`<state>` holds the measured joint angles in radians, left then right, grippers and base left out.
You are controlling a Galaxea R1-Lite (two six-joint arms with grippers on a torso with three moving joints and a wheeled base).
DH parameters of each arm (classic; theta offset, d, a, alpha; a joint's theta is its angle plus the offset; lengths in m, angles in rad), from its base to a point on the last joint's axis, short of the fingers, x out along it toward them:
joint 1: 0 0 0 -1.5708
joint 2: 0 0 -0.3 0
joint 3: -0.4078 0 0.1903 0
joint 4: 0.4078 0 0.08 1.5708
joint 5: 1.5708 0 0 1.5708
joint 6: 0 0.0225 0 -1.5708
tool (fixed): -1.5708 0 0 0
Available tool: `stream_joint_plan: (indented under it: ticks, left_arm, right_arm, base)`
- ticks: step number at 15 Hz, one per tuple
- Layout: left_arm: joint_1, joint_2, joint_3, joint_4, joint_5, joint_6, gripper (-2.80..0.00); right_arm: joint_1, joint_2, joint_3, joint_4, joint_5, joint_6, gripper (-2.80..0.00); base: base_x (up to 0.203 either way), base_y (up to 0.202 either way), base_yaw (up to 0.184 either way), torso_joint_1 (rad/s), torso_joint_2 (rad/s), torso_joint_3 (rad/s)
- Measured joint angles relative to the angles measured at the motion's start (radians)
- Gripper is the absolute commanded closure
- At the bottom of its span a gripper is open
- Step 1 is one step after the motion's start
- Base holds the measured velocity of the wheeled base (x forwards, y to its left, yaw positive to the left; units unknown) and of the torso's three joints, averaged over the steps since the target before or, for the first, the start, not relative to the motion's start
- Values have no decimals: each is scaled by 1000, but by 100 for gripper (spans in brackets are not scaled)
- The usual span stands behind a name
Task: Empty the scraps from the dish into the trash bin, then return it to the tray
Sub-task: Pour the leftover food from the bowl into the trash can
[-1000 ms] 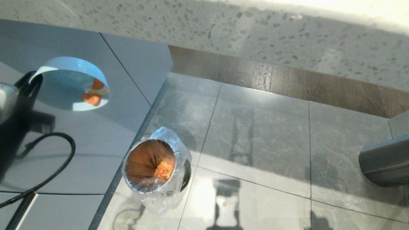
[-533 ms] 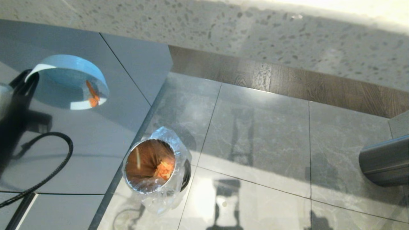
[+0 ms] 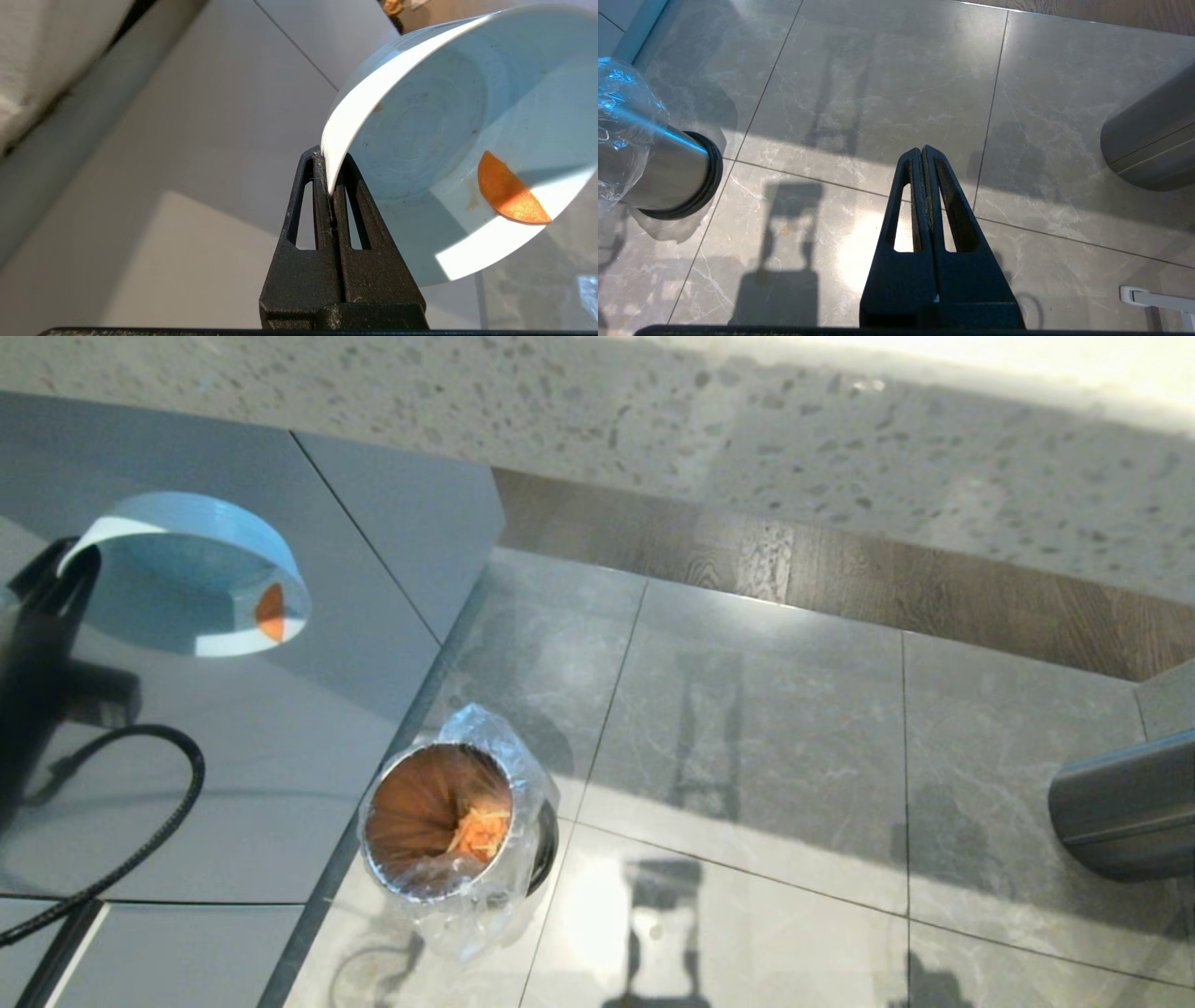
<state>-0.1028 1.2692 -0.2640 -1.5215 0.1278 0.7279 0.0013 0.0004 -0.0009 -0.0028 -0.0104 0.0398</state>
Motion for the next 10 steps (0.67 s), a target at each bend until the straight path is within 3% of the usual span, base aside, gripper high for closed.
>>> stream_joint_plan:
  ticks: [10]
  left_arm:
    - [-25,-33,-5,0,22,48,0]
  right_arm:
    - [0,0,0,0,0,0,0]
  base:
    - [0,0,0,0,0,0]
